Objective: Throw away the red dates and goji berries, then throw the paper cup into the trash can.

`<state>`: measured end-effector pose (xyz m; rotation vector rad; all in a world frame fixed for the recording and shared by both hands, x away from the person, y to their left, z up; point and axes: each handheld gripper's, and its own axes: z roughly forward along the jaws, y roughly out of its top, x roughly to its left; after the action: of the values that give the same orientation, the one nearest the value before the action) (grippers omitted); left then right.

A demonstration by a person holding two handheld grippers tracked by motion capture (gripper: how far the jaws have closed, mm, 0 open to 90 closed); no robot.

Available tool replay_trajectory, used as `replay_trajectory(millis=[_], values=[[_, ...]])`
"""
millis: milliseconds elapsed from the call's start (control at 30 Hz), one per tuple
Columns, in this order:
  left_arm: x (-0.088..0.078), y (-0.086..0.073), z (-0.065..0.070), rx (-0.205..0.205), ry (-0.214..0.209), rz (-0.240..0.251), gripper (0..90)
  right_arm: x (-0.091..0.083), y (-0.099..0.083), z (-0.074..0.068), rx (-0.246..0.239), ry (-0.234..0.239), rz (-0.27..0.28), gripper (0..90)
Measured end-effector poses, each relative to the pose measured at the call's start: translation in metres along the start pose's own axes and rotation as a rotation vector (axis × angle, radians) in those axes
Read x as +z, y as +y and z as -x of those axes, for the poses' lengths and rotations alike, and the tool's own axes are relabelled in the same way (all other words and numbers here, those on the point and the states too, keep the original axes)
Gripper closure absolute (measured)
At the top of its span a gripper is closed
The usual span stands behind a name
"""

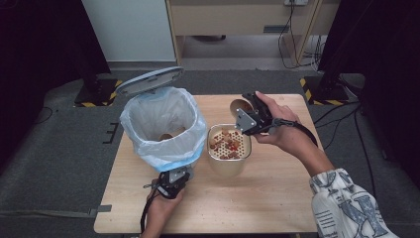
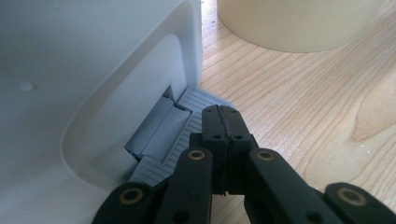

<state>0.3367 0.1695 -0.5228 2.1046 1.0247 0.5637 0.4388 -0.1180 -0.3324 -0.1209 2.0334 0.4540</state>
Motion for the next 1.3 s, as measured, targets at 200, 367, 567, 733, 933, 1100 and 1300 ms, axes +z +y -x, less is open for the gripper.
replay_trajectory(millis=[200, 367, 567, 733, 933, 1100, 1300], values=[[0.000, 0.000, 0.000, 0.000, 0.000, 0.000, 89.0, -0.003, -0.013, 0.000, 0.062, 0.012, 0.007, 31.1], [0.000, 0.000, -0.001, 0.007, 0.003, -0.005, 89.0, -0.006, -0.022, 0.000, 0.118, 0.009, 0.012, 31.1], [0.000, 0.000, 0.000, -0.003, 0.004, -0.005, 89.0, -0.010, -0.033, 0.001, 0.182, 0.015, 0.013, 31.1], [0.000, 0.000, 0.000, -0.002, 0.004, -0.005, 89.0, -0.013, -0.041, 0.001, 0.209, 0.020, 0.014, 31.1], [0.000, 0.000, 0.000, 0.002, 0.002, -0.008, 89.0, -0.015, -0.049, -0.001, 0.237, 0.024, 0.013, 31.0], [0.000, 0.000, 0.000, 0.000, 0.000, -0.008, 89.0, -0.018, -0.059, -0.005, 0.266, 0.035, 0.012, 31.0], [0.000, 0.000, 0.000, 0.001, 0.002, -0.008, 89.0, -0.021, -0.075, -0.010, 0.343, 0.061, 0.011, 30.9]])
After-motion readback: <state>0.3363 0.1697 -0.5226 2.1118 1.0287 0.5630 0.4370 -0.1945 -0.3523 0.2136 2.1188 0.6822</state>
